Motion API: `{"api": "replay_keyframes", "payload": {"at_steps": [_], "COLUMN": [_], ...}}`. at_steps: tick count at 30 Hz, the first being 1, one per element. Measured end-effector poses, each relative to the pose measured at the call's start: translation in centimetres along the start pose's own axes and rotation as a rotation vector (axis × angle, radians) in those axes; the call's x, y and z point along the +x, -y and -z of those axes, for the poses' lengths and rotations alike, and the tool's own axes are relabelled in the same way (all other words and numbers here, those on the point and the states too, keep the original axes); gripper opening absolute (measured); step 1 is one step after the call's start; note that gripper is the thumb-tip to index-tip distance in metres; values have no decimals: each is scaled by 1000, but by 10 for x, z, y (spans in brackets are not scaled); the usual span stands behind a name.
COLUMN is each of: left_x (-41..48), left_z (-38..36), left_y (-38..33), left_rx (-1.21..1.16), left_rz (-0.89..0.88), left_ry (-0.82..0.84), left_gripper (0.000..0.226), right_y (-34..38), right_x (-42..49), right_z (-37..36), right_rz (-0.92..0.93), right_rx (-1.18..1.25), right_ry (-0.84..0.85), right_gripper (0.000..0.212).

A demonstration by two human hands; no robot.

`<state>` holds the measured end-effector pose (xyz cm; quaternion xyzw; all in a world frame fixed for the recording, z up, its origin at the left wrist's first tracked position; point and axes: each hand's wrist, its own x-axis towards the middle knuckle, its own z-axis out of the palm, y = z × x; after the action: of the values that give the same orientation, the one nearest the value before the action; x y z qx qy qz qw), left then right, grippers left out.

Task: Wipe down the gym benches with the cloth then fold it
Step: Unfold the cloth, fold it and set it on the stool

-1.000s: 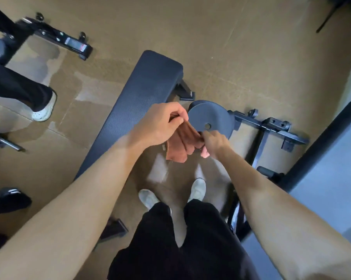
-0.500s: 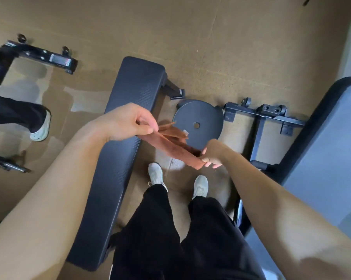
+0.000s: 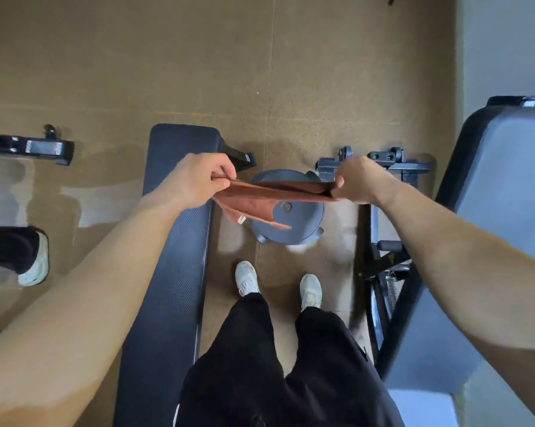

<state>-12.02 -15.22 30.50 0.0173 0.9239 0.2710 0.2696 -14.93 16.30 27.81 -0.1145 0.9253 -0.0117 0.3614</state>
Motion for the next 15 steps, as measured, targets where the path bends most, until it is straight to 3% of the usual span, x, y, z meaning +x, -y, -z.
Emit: {"api": "replay_keyframes", "payload": {"at_steps": [2,6,12,15], "left_x": [8,22,46,44], "left_z": [7,12,-6,-30], "left_y": [4,12,6,10], "left_rx": [39,55,192,254], "left_rz": [-20,-3,-68,-118], "left_ry": [-70,-245,-547,-629], "left_gripper": [15,6,9,12], "right_y": [-9,-29,-36,-36], "right_x": [-1,-1,14,18], "right_z": [24,54,67,43], "right_rz": [26,24,-114,-149], "right_rx": [117,583,476,632], "right_ry": [38,85,-380,-573], "right_gripper": [30,30,11,8]}}
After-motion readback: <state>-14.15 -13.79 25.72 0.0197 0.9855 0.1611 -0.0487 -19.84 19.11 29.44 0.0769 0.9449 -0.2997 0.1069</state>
